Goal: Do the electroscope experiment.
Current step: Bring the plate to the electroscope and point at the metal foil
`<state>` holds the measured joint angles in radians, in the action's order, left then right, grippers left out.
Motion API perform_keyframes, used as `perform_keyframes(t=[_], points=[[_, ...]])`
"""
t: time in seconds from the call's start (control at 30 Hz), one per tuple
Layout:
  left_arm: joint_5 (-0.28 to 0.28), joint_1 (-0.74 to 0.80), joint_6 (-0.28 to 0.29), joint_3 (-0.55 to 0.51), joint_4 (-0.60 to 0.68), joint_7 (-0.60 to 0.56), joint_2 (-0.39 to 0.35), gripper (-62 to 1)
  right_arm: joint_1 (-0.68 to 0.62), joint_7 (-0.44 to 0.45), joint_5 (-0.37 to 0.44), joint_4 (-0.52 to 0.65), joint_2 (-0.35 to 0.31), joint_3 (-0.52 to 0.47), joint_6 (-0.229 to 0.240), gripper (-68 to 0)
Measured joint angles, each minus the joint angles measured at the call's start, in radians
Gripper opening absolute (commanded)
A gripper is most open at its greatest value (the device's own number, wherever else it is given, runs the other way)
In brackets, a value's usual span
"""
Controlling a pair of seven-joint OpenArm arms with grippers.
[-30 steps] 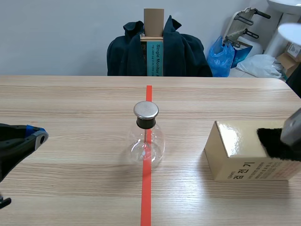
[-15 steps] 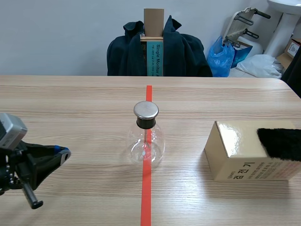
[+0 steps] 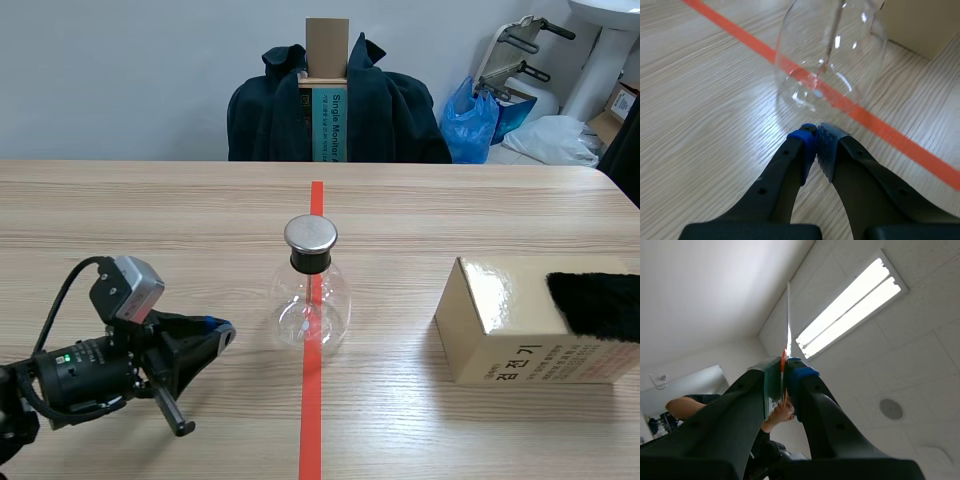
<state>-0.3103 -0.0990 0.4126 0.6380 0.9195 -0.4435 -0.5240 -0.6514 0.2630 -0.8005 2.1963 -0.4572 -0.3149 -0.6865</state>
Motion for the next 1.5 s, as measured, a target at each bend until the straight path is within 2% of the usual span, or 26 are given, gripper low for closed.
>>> perform_keyframes(t=[0.07, 0.2, 0.3, 0.33, 0.4, 0.47, 0.53, 0.7, 0.83, 0.97, 1.07, 1.2, 1.27, 1.5], points=[[0.0, -0.016, 0.0, 0.015, -0.011, 0.002, 0.021, -57.1, 0.0, 0.002, 0.001, 0.0, 0.0, 0.0, 0.07, -66.7], [0.0, -0.04, -0.001, 0.027, -0.031, 0.004, 0.053, -57.1, 0.0, 0.018, 0.001, -0.001, 0.0, 0.0, 0.176, -66.7], [0.0, -0.051, -0.013, 0.027, -0.045, 0.004, 0.068, -57.1, 0.0, 0.031, 0.023, -0.004, 0.0, 0.0, 0.319, -66.7], [-0.001, -0.054, -0.018, 0.027, -0.049, 0.004, 0.071, -57.1, 0.0, 0.054, 0.032, -0.01, 0.0, 0.0, 0.351, -66.7], [0.0, -0.057, -0.021, 0.027, -0.056, 0.005, 0.074, -57.1, 0.0, 0.112, 0.029, -0.032, 0.0, 0.0, 0.399, -66.7], [0.0, -0.059, -0.037, 0.027, -0.059, 0.004, 0.075, -57.1, 0.01, 0.145, 0.023, -0.066, 0.0, 0.009, 0.418, -66.7], [-0.001, -0.06, -0.042, 0.027, -0.061, 0.0, 0.074, -57.1, 0.047, 0.159, 0.004, -0.114, 0.0, 0.035, 0.418, -66.7], [0.0, -0.06, -0.042, 0.027, -0.061, 0.0, 0.074, -57.1, 0.207, 0.159, -0.137, -0.285, 0.006, 0.16, 0.418, -66.7], [0.0, -0.06, -0.046, 0.027, -0.061, 0.0, 0.074, -57.1, 0.332, 0.155, -0.235, -0.444, 0.062, 0.25, 0.418, -66.7], [0.0, -0.06, -0.061, 0.027, -0.061, 0.0, 0.074, -57.1, 0.413, 0.155, -0.288, -0.561, 0.121, 0.302, 0.41, -66.7], [0.0, -0.06, -0.065, 0.027, -0.061, 0.001, 0.074, -57.1, 0.441, 0.155, -0.317, -0.615, 0.142, 0.333, 0.378, -66.7], [-0.001, -0.06, -0.065, 0.027, -0.061, 0.002, 0.074, -57.1, 0.457, 0.155, -0.332, -0.683, 0.15, 0.407, 0.269, -66.7], [-0.001, -0.06, -0.065, 0.027, -0.061, 0.005, 0.074, -57.1, 0.46, 0.154, -0.342, -0.711, 0.153, 0.45, 0.231, -66.7], [-0.001, -0.06, -0.065, 0.027, -0.061, 0.005, 0.074, -57.1, 0.459, 0.13, -0.344, -0.739, 0.163, 0.56, 0.204, -66.7]])
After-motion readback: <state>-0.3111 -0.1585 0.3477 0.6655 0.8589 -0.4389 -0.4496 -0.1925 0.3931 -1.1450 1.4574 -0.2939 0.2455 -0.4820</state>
